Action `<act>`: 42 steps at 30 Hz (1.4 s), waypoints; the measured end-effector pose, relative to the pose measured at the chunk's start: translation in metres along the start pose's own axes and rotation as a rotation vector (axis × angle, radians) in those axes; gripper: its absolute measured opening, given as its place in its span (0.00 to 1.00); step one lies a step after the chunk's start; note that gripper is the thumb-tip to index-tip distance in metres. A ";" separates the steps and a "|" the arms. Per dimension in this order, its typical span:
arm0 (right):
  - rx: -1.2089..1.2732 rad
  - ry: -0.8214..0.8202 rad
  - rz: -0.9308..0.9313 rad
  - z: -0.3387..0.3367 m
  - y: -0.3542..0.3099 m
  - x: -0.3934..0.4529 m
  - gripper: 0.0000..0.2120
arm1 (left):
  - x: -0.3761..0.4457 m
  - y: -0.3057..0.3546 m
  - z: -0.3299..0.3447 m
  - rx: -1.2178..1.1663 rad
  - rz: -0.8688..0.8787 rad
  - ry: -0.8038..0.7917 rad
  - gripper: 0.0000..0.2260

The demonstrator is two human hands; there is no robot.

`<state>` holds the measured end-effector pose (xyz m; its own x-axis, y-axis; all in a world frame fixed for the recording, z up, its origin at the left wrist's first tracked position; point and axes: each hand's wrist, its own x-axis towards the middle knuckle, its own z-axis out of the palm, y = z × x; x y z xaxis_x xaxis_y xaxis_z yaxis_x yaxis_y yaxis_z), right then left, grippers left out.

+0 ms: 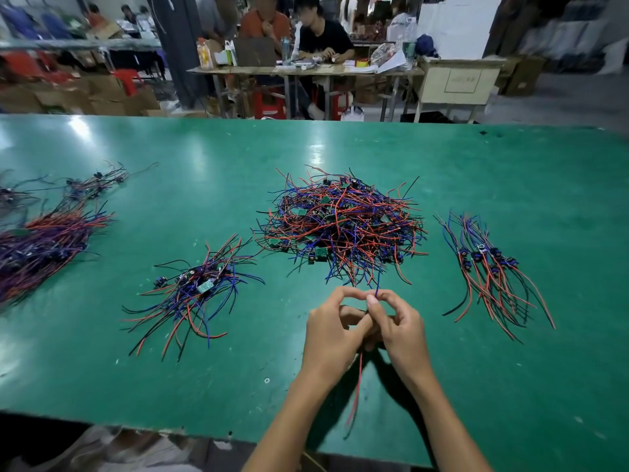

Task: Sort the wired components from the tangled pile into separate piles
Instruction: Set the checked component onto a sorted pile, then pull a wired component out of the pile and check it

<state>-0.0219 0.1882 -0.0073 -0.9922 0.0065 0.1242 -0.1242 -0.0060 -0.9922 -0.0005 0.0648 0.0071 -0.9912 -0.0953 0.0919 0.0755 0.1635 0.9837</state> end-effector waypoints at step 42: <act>0.015 0.162 0.188 0.009 -0.007 0.034 0.14 | 0.011 0.000 -0.007 -0.218 -0.275 -0.292 0.10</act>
<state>-0.0553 0.1791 0.0039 -0.9842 0.1642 -0.0669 0.0616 -0.0371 -0.9974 -0.0106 0.0569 0.0093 -0.9645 0.1795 -0.1937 -0.2044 -0.0430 0.9779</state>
